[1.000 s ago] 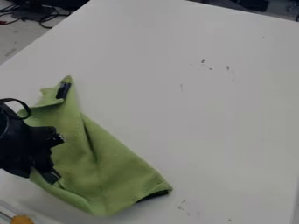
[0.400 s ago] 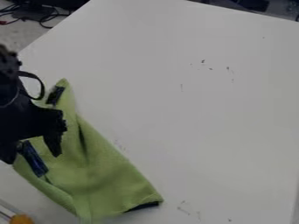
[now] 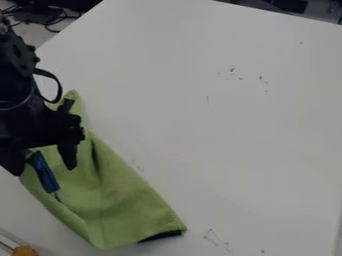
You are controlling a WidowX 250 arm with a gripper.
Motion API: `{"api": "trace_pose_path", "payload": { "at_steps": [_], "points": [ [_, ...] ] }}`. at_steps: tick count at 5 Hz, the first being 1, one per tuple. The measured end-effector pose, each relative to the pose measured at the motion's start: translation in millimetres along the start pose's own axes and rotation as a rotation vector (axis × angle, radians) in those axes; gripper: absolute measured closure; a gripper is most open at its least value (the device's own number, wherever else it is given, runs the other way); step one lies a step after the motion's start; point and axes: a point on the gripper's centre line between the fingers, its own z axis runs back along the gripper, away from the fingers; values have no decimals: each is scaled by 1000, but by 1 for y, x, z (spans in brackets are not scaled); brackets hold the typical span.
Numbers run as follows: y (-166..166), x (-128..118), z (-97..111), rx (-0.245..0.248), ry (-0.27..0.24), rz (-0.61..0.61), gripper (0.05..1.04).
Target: Fold the cloth from top right to bottom left
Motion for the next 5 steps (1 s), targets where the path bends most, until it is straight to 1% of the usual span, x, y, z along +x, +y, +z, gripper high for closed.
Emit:
{"api": "trace_pose_path", "payload": {
  "at_steps": [1, 2, 3, 4, 5],
  "points": [
    [1, -2, -5, 11, 35, -32, 83],
    [5, 5, -2, 51, 86, -98, 83],
    [4, 16, 5, 98, 134, -221, 83],
    [3, 20, 1, 94, 154, -283, 83],
    [-2, 24, -2, 85, 132, -334, 83]
  ]
}}
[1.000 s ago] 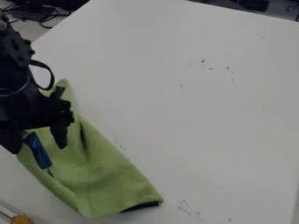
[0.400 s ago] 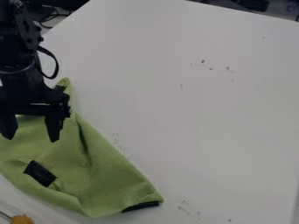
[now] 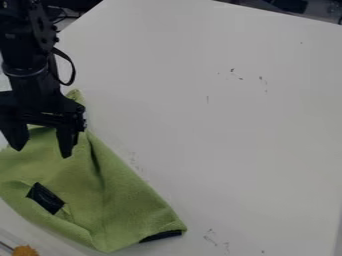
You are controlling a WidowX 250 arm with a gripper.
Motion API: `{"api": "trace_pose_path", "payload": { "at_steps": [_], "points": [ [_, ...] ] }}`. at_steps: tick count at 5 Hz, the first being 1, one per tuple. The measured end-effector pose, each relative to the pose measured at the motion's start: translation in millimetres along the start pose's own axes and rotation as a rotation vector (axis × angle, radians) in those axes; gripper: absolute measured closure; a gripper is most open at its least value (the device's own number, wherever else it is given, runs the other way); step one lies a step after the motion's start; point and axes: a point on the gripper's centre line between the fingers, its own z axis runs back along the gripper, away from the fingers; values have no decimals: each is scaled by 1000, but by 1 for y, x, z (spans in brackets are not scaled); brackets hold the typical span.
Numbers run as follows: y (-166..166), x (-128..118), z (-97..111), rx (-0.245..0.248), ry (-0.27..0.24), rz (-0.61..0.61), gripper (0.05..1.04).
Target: Fold the cloth from top right to bottom left
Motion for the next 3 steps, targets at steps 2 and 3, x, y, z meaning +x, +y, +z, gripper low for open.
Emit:
{"api": "trace_pose_path", "payload": {
  "at_steps": [2, 3],
  "points": [
    [-3, 5, -1, 0, -22, -74, 83],
    [-2, 5, -1, 0, -20, -73, 83]
  ]
}}
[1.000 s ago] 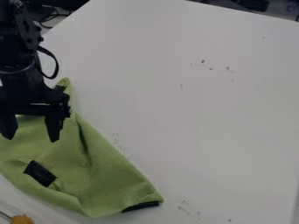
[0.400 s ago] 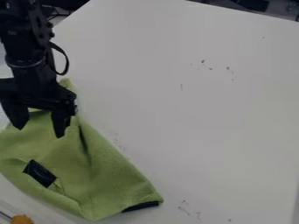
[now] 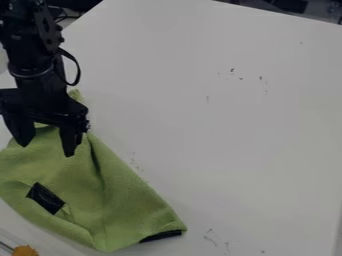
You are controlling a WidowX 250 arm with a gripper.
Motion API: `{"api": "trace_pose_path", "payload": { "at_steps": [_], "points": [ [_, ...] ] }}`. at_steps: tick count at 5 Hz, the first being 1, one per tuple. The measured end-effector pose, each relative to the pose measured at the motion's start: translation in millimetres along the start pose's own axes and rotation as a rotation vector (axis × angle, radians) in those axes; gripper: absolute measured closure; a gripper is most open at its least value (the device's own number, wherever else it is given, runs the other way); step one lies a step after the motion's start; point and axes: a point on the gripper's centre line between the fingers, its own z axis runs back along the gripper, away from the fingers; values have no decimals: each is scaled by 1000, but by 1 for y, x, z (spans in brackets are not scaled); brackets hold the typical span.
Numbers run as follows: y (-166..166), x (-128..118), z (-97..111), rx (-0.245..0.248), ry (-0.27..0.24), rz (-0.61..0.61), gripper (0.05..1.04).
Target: Fold the cloth from top right to bottom left
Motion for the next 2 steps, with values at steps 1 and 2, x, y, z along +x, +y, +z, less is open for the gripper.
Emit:
{"api": "trace_pose_path", "payload": {
  "at_steps": [1, 2],
  "points": [
    [0, 0, 0, 0, -3, -1, 83],
    [0, 0, 0, 0, -2, 0, 83]
  ]
}}
